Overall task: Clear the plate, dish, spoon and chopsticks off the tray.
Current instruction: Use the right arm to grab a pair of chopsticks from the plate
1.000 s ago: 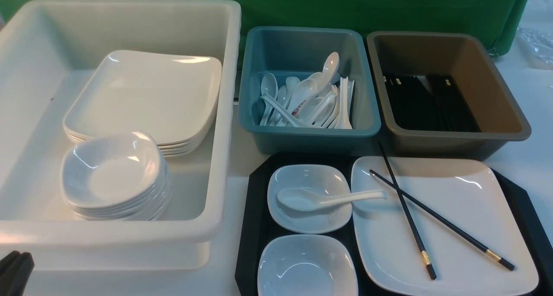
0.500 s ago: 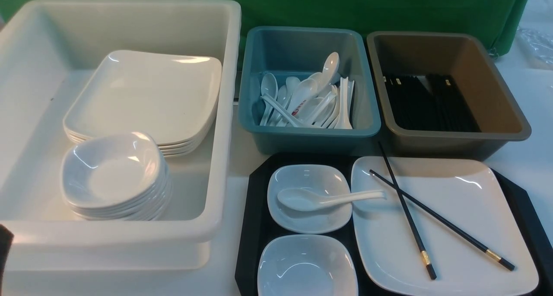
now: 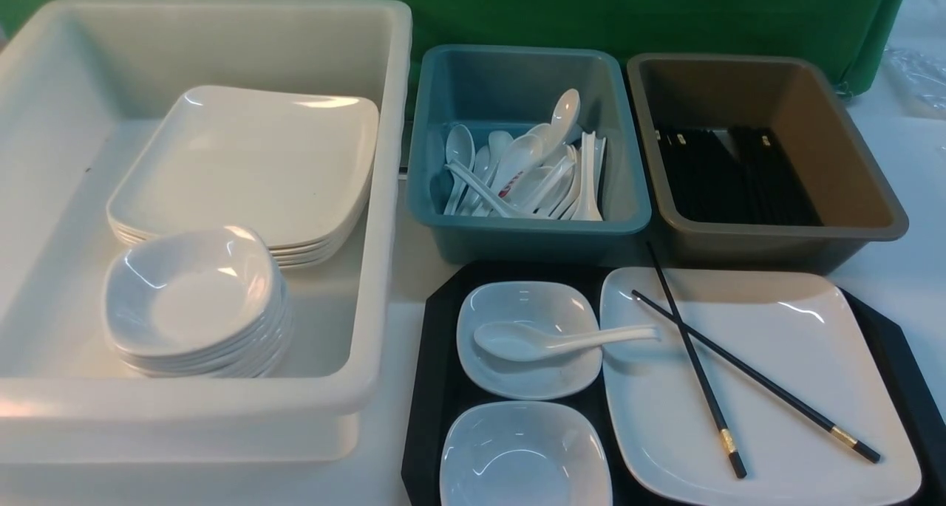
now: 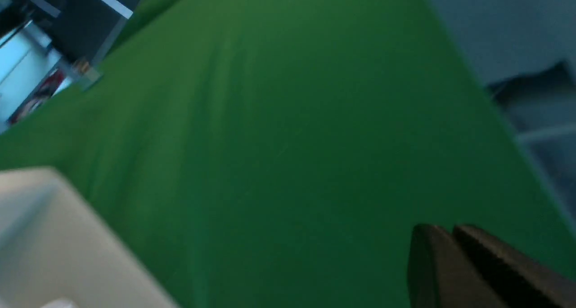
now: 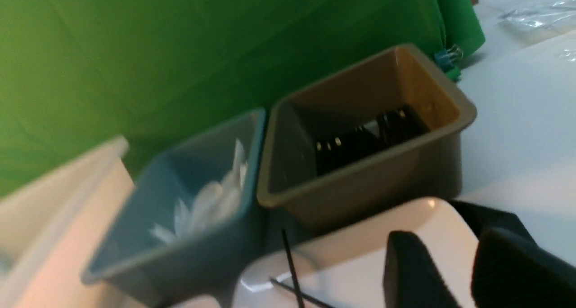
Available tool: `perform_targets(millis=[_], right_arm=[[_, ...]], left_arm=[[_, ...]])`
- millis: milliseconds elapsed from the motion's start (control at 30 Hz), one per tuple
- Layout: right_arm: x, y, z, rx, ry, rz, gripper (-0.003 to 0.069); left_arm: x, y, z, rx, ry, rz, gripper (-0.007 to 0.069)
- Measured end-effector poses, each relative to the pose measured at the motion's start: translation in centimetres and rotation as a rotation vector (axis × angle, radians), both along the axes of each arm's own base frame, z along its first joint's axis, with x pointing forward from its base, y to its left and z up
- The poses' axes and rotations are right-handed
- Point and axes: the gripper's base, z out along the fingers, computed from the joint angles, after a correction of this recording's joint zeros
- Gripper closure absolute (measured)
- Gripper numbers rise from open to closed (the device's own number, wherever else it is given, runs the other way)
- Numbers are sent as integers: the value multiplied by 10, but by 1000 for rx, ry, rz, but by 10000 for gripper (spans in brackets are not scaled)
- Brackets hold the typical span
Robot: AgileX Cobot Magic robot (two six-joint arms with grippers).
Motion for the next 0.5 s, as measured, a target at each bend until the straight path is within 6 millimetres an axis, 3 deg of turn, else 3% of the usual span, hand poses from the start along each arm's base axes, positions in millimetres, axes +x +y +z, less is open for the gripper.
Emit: perform_targets(millis=[133, 267, 367, 500], right_arm=[[0, -3, 6, 76, -62, -27, 408], [-1, -7, 14, 138, -153, -62, 409], [-4, -3, 25, 140, -136, -13, 452], [-9, 7, 69, -30, -29, 110, 582]], left_arm=[[-14, -5, 42, 50, -100, -33, 610], [-22, -13, 94, 173, -25, -68, 610], [-12, -17, 123, 245, 144, -87, 610], [14, -21, 139, 351, 407, -105, 610]])
